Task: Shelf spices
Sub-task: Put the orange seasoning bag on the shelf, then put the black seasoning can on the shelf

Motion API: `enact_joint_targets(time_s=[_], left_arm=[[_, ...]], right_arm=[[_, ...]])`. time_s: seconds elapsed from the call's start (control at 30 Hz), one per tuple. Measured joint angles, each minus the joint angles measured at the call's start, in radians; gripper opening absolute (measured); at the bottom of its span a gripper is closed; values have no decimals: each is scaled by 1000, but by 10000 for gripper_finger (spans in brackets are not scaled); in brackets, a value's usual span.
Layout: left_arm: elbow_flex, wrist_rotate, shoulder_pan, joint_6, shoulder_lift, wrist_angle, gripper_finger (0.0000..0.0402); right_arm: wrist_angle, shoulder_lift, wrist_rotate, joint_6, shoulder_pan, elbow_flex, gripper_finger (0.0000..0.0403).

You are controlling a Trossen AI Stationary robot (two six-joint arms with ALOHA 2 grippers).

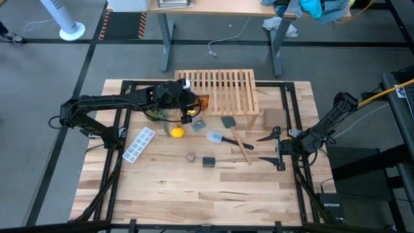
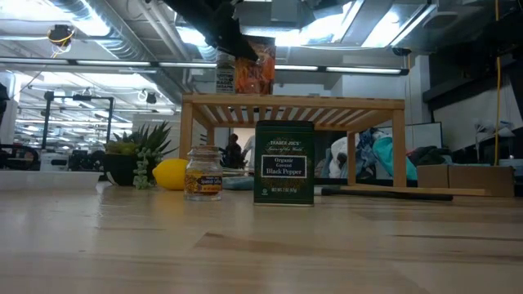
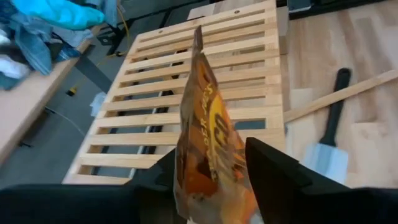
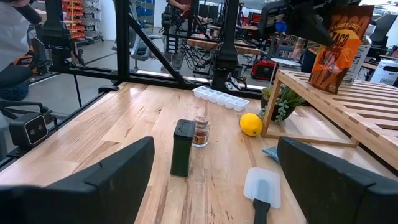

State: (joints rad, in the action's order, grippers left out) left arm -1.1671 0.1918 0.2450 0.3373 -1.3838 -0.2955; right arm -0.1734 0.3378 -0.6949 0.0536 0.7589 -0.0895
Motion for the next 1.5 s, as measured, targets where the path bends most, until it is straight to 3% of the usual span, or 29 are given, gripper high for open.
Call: enact_joint_targets(time_s=[0.67, 0.97, 1.13, 1.33, 1.5], left_arm=[[0, 29, 0, 102, 0, 256, 136], [-73, 79, -48, 187, 59, 242, 136], [-81, 193, -130, 240, 221, 62, 137], [-73, 206, -180, -50, 445, -368, 137], [89, 159, -229, -207, 595, -471, 137]], right_arm=[[0, 0, 0, 0, 0, 0, 347], [-2, 0, 52, -101, 0, 0, 347], [-3, 0, 60, -187, 0, 0, 347], [-9, 0, 137, -209, 0, 0, 347], [-14, 0, 206, -207, 0, 0, 347]])
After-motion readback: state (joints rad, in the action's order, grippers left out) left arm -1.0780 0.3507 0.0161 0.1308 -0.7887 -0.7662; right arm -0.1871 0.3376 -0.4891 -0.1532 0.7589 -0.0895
